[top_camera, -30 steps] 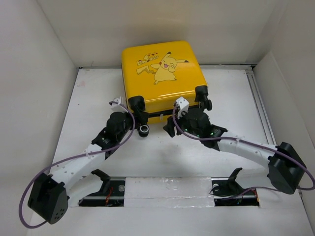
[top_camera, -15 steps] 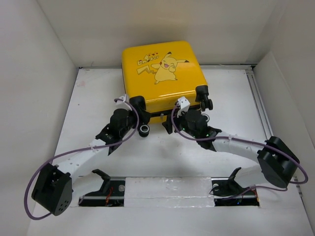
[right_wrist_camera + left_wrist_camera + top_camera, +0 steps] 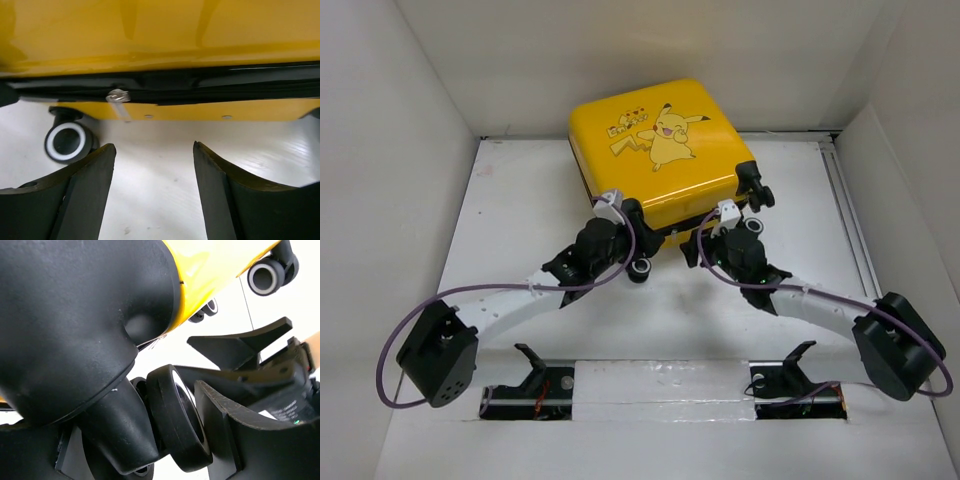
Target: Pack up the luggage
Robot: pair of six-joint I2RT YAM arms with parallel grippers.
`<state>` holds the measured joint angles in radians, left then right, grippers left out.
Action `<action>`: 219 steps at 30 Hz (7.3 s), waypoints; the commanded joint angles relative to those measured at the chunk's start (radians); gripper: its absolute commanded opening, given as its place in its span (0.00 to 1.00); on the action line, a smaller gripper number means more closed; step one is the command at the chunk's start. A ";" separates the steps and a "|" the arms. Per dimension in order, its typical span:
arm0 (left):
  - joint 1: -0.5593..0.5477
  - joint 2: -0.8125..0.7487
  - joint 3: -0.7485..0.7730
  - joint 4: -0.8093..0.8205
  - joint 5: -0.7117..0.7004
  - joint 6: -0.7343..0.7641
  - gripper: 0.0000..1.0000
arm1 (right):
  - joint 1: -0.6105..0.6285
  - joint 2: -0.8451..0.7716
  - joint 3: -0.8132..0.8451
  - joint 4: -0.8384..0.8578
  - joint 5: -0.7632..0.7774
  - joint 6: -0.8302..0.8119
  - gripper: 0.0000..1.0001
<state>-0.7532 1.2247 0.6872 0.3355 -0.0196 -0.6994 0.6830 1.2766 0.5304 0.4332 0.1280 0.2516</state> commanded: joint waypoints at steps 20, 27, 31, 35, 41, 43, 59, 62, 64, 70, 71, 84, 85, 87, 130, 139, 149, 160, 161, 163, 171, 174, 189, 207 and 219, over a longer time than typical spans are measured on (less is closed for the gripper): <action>-0.126 0.029 0.149 0.200 0.132 0.009 0.00 | -0.103 0.151 0.014 0.346 -0.246 0.001 0.46; -0.155 0.029 0.121 0.223 0.142 -0.023 0.00 | -0.112 0.152 -0.009 0.374 -0.148 0.030 0.30; -0.155 0.047 0.111 0.223 0.162 -0.034 0.00 | -0.112 0.127 -0.030 0.330 -0.073 0.031 0.45; -0.166 0.047 0.110 0.234 0.162 -0.034 0.00 | -0.112 0.115 -0.055 0.329 -0.063 0.022 0.59; -0.166 0.067 0.110 0.234 0.162 -0.034 0.00 | -0.099 0.173 -0.001 0.380 -0.206 -0.014 0.33; -0.166 0.067 0.110 0.234 0.162 -0.034 0.00 | -0.099 0.184 -0.001 0.406 -0.206 -0.014 0.29; -0.166 0.176 0.235 0.362 0.222 -0.058 0.00 | 0.171 0.154 -0.279 0.676 -0.146 0.205 0.00; -0.175 0.237 0.276 0.431 0.296 -0.110 0.00 | 0.182 0.187 -0.300 0.857 -0.243 0.215 0.00; -0.175 0.260 0.285 0.473 0.340 -0.159 0.00 | 0.182 0.178 -0.253 0.846 -0.290 0.215 0.00; -0.210 0.245 0.258 0.545 0.310 -0.181 0.00 | 0.234 0.219 -0.188 0.871 -0.338 0.247 0.00; -0.210 0.228 0.229 0.545 0.285 -0.169 0.00 | 0.234 0.219 -0.197 0.846 -0.318 0.247 0.00; -0.192 -0.013 0.084 0.323 0.063 -0.063 0.49 | 0.055 -0.247 -0.179 -0.111 0.130 0.156 0.32; -0.192 -0.013 0.084 0.307 0.053 -0.063 0.60 | 0.020 -0.232 -0.165 -0.120 0.130 0.156 0.36; -0.192 -0.024 0.084 0.283 0.053 -0.051 0.80 | -0.013 -0.188 -0.139 -0.102 0.110 0.138 0.47; -0.163 -0.027 0.072 0.054 -0.143 0.058 0.74 | -0.327 -0.076 0.135 -0.229 -0.292 -0.113 0.66; -0.163 0.002 0.081 0.072 -0.097 0.069 0.73 | -0.405 0.016 0.112 -0.028 -0.472 -0.111 0.56; -0.163 0.021 0.081 0.094 -0.066 0.069 0.67 | -0.438 0.098 0.085 0.137 -0.656 -0.048 0.32; -0.163 0.076 0.103 0.131 -0.057 0.069 0.45 | -0.438 0.101 0.056 0.148 -0.653 -0.019 0.00; -0.163 0.076 0.103 0.131 -0.057 0.069 0.41 | -0.438 0.092 0.045 0.148 -0.630 -0.018 0.00; -0.163 0.076 0.103 0.131 -0.066 0.069 0.27 | -0.447 0.066 0.045 0.112 -0.532 -0.018 0.00; -0.163 0.076 0.112 0.131 -0.097 0.078 0.00 | -0.433 -0.124 0.034 -0.077 -0.217 -0.029 0.00; -0.163 0.085 0.112 0.131 -0.097 0.078 0.00 | -0.392 -0.167 0.034 -0.100 -0.128 -0.047 0.00; -0.163 0.160 0.224 0.180 0.035 0.060 0.00 | 0.059 -0.077 -0.027 0.183 -0.294 0.115 0.00; -0.163 0.118 0.235 0.246 0.175 0.001 0.00 | 0.234 0.497 -0.175 1.382 -0.234 0.582 0.00; -0.063 0.022 0.163 0.232 0.118 -0.034 0.00 | 0.265 0.066 -0.259 0.680 0.083 0.387 0.00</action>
<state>-0.8474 1.3121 0.8425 0.3470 0.0441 -0.6533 0.8726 1.4967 0.2756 1.2232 0.2737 0.6842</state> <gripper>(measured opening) 0.400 0.008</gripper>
